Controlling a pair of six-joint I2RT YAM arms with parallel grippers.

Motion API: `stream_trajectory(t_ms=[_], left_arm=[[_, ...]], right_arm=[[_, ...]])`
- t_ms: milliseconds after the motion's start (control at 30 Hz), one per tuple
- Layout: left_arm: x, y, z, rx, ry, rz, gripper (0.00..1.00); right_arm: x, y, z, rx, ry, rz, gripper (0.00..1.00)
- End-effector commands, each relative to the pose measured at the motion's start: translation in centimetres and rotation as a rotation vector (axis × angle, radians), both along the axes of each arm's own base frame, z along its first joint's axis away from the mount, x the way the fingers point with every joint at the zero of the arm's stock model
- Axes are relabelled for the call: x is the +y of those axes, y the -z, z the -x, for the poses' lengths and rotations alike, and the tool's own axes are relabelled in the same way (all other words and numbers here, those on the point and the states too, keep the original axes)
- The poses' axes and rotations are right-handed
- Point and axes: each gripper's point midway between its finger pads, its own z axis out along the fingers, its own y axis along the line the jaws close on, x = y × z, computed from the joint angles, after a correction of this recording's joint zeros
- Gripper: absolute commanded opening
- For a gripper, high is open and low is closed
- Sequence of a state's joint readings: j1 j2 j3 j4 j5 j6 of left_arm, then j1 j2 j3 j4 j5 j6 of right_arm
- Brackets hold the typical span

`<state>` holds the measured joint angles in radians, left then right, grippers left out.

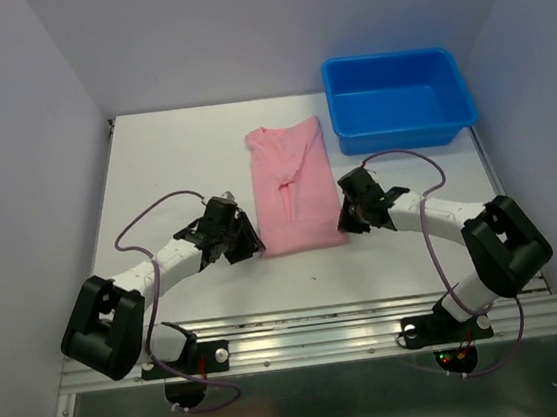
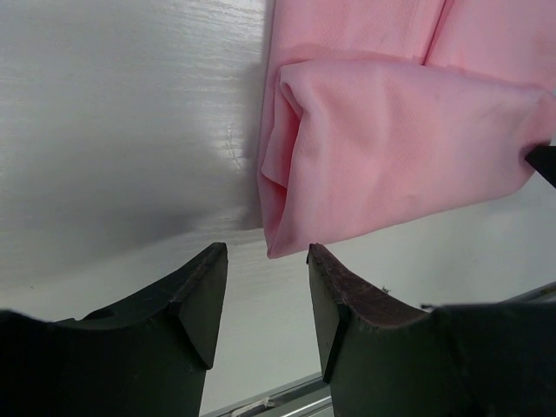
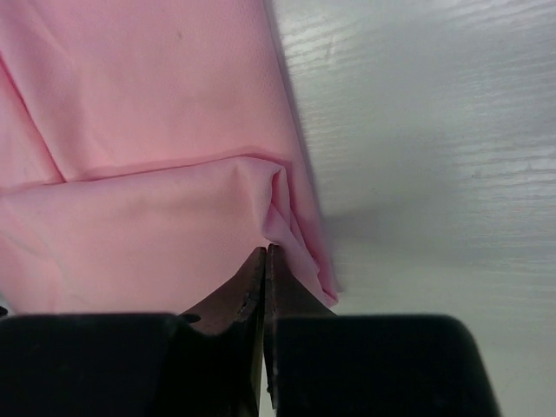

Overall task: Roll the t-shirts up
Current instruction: Roll the T-shirt to the center of the board.

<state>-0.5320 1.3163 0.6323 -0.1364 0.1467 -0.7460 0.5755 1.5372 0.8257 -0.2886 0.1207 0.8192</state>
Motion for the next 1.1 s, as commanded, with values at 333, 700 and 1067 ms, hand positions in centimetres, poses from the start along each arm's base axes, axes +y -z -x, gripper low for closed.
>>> stream_trajectory(t_ms=[333,700,1067], left_arm=[[-0.6,1.1,-0.4,0.005,-0.008,0.04,0.52],[-0.7,2.1,-0.6,0.017,-0.011,0.029,0.37],[-0.5,2.6,-0.5,0.028,-0.013,0.016,0.22]], right_arm=[[-1.8,-1.5,1.8,-0.086,0.045,-0.061,0.47],[-1.2,-0.8,2.9,-0.093,0.003,-0.12,0.4],[-0.4,0.4,2.6,-0.063,-0.032,-0.122,0.27]])
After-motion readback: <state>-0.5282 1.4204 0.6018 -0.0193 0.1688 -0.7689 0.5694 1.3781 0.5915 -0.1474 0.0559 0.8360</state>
